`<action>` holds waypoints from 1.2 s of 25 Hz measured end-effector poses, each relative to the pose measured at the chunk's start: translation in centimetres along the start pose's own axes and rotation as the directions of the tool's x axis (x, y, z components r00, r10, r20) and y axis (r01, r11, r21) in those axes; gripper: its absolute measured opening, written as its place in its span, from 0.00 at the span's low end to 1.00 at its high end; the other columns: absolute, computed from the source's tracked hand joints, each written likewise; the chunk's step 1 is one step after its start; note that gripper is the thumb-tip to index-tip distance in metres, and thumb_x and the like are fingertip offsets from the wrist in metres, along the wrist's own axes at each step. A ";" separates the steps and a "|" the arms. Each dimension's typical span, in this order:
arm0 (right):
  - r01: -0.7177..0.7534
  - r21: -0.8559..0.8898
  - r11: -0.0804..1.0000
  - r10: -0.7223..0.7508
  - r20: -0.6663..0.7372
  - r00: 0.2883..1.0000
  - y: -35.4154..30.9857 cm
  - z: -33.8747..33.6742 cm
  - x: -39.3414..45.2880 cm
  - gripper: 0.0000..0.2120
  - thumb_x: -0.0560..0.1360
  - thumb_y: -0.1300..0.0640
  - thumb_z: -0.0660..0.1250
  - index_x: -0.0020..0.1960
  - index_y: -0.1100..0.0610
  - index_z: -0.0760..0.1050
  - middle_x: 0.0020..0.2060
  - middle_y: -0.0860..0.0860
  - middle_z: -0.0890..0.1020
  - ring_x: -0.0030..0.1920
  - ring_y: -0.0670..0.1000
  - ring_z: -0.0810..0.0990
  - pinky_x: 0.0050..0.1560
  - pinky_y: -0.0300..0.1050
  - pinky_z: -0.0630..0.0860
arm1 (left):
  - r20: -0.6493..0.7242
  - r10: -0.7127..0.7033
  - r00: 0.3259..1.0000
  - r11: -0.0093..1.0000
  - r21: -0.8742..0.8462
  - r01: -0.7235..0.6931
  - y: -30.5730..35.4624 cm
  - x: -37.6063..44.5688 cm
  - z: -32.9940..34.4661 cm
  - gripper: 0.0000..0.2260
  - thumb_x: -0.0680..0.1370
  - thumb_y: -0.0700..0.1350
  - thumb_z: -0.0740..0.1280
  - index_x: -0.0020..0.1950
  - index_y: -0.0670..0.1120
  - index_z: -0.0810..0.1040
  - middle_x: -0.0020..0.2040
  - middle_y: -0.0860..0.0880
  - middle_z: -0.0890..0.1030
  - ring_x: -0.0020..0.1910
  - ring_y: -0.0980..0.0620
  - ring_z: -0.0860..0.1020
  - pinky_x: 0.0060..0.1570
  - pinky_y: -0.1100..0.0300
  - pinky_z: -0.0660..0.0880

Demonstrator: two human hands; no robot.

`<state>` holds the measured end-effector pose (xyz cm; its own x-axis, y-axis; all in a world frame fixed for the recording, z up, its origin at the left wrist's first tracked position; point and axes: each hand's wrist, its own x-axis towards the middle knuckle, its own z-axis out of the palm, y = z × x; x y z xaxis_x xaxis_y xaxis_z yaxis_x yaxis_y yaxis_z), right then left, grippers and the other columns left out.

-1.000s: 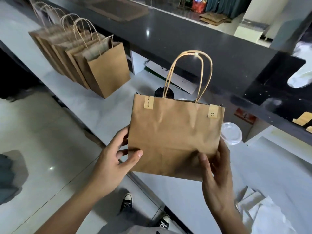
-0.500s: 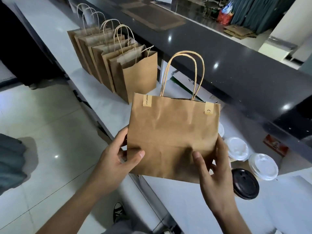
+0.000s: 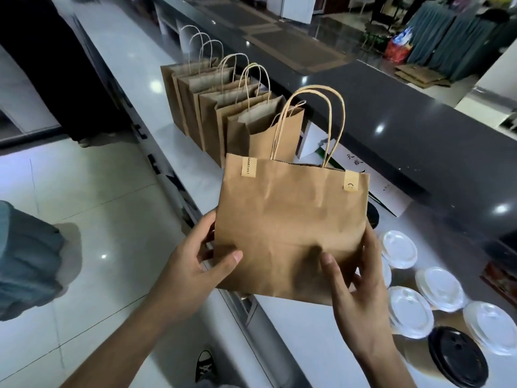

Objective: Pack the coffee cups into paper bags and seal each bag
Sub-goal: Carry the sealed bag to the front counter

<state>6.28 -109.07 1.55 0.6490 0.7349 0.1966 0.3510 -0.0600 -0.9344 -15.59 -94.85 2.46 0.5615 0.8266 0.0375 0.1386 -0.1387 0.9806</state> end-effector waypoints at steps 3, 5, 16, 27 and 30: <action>0.056 0.049 0.997 -0.057 0.021 0.998 -1.1 3.1 0.5 0.42 0.76 0.40 0.70 0.82 0.36 0.50 0.78 0.31 0.60 0.78 0.38 0.61 0.77 0.51 0.65 | -0.033 0.002 0.999 1.000 0.021 -0.001 -0.6 0.2 -2.7 0.28 0.74 0.53 0.72 0.73 0.65 0.69 0.64 0.59 0.80 0.64 0.57 0.79 0.59 0.61 0.78; 0.075 0.044 0.996 -0.078 0.047 0.996 -1.6 4.9 0.8 0.41 0.76 0.41 0.70 0.82 0.36 0.50 0.77 0.28 0.60 0.77 0.35 0.61 0.74 0.50 0.65 | -0.052 -0.011 0.999 1.000 0.026 0.013 -1.1 0.2 -4.5 0.30 0.73 0.57 0.72 0.74 0.65 0.68 0.65 0.60 0.80 0.64 0.58 0.79 0.59 0.59 0.79; 0.122 -0.023 0.992 -0.115 0.204 0.972 -4.4 16.5 3.3 0.41 0.73 0.34 0.69 0.80 0.31 0.52 0.76 0.28 0.62 0.75 0.37 0.67 0.68 0.61 0.75 | -0.258 -0.036 0.965 0.998 0.047 0.049 -4.5 -0.4 -15.1 0.34 0.75 0.60 0.73 0.74 0.76 0.58 0.64 0.70 0.76 0.63 0.68 0.76 0.51 0.67 0.77; 0.144 0.081 0.986 -0.164 0.432 0.887 -6.6 28.0 8.1 0.41 0.74 0.41 0.72 0.80 0.31 0.53 0.76 0.29 0.63 0.76 0.38 0.65 0.71 0.61 0.72 | -0.433 -0.058 0.899 0.996 0.032 0.080 -6.3 -0.5 -23.4 0.41 0.73 0.56 0.72 0.77 0.75 0.51 0.69 0.67 0.75 0.67 0.65 0.74 0.60 0.64 0.74; 0.132 0.095 0.987 -0.162 0.488 0.857 -7.3 31.7 10.4 0.40 0.74 0.39 0.70 0.79 0.30 0.52 0.74 0.25 0.62 0.74 0.33 0.64 0.72 0.59 0.72 | -0.482 -0.062 0.874 0.994 0.045 0.095 -6.9 0.7 -25.8 0.41 0.74 0.55 0.72 0.78 0.74 0.51 0.70 0.63 0.75 0.68 0.61 0.75 0.61 0.59 0.73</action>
<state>-10.92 -79.53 0.98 0.1701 0.9698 0.1747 0.3685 0.1019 -0.9240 -37.14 -79.23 0.69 0.0891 0.9939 0.0652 0.2276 -0.0840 0.9701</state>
